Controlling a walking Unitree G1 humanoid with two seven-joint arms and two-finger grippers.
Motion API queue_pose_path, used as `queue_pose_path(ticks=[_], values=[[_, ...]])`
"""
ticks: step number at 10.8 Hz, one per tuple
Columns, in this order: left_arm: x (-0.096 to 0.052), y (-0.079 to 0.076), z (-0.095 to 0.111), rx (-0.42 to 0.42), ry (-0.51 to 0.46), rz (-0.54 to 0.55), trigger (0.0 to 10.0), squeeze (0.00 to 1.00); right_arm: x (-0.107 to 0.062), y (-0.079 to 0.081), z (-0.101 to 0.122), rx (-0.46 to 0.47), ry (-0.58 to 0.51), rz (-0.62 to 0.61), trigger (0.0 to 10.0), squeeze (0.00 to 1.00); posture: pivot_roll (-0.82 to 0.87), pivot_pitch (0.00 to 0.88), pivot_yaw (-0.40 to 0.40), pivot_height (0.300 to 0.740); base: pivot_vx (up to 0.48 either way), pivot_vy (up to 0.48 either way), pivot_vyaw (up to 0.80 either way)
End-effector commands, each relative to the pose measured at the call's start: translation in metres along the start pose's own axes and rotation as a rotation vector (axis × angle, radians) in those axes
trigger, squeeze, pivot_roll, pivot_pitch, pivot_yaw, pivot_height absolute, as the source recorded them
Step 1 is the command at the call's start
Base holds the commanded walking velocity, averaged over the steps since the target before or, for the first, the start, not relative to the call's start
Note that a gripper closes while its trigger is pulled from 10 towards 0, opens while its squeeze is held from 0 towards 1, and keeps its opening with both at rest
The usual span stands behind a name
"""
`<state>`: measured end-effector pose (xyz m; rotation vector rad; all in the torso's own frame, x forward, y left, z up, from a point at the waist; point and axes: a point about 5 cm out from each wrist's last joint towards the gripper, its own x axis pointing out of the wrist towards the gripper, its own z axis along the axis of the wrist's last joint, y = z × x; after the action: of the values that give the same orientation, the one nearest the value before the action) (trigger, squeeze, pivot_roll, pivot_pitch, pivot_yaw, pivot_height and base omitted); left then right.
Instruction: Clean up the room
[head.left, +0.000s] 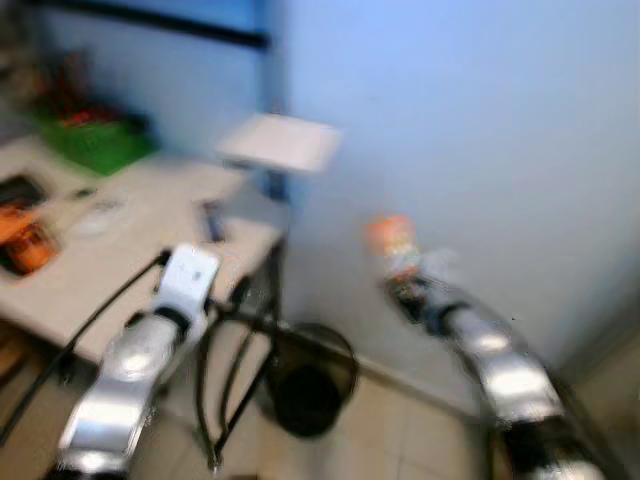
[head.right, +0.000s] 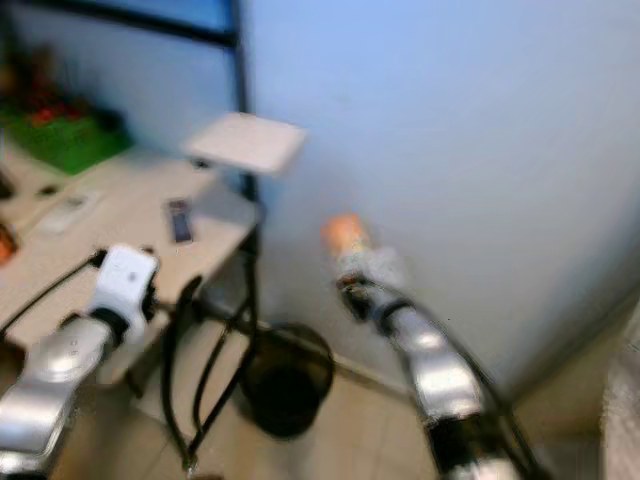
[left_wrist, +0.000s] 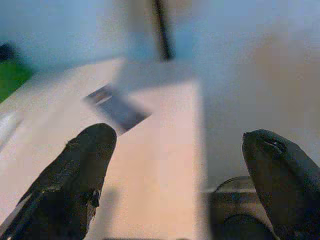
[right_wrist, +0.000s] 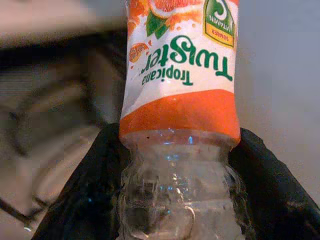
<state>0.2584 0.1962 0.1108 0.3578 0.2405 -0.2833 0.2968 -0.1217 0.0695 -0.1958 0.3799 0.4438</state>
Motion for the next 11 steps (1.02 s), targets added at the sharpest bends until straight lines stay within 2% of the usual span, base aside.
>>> queue_pose_path(ticks=[1, 3, 5, 7, 8, 9, 11], values=[[0.001, -0.006, 0.004, 0.014, -0.012, -0.041, 10.0, 0.0, -0.002, -0.011, -0.007, -0.013, 0.031, -0.033, 10.0, 0.0, 0.01, 0.0, -0.035, 0.74, 0.334, 0.0, 0.0], [0.008, -0.008, 0.007, 0.053, -0.011, -0.12, 10.0, 0.0, 0.003, -0.016, -0.016, -0.084, 0.119, -0.034, 10.0, 0.0, 0.01, 0.0, -0.021, 0.74, 0.321, 0.0, 0.0], [0.015, -0.012, 0.015, 0.146, -0.027, -0.309, 10.0, 0.0, 0.013, -0.018, -0.031, -0.207, 0.262, 0.043, 10.0, 0.0, 0.01, 0.0, -0.012, 0.74, 0.0, 0.0, 0.0], [0.016, -0.021, 0.028, 0.252, -0.067, -0.531, 10.0, 0.0, 0.021, -0.021, -0.044, -0.258, 0.358, 0.0, 10.0, 0.0, 0.01, 0.0, -0.014, 0.74, 0.0, 0.0, 0.0], [0.017, -0.023, 0.029, 0.285, -0.059, -0.594, 10.0, 0.0, 0.023, -0.022, -0.046, -0.264, 0.377, -0.022, 10.0, 0.0, 0.01, 0.0, -0.02, 0.74, 0.0, 0.0, 0.0], [0.014, -0.026, 0.034, 0.353, -0.056, -0.718, 10.0, 0.0, 0.025, -0.025, -0.051, -0.272, 0.417, -0.068, 10.0, 0.0, 0.01, 0.0, -0.033, 0.74, 0.0, 0.0, 0.0], [0.013, -0.023, 0.039, 0.431, -0.036, -0.813, 10.0, 0.0, 0.033, -0.018, -0.049, -0.172, 0.414, -0.103, 10.0, 0.0, 0.02, 0.0, -0.05, 0.74, 0.0, 0.0, 0.0]])
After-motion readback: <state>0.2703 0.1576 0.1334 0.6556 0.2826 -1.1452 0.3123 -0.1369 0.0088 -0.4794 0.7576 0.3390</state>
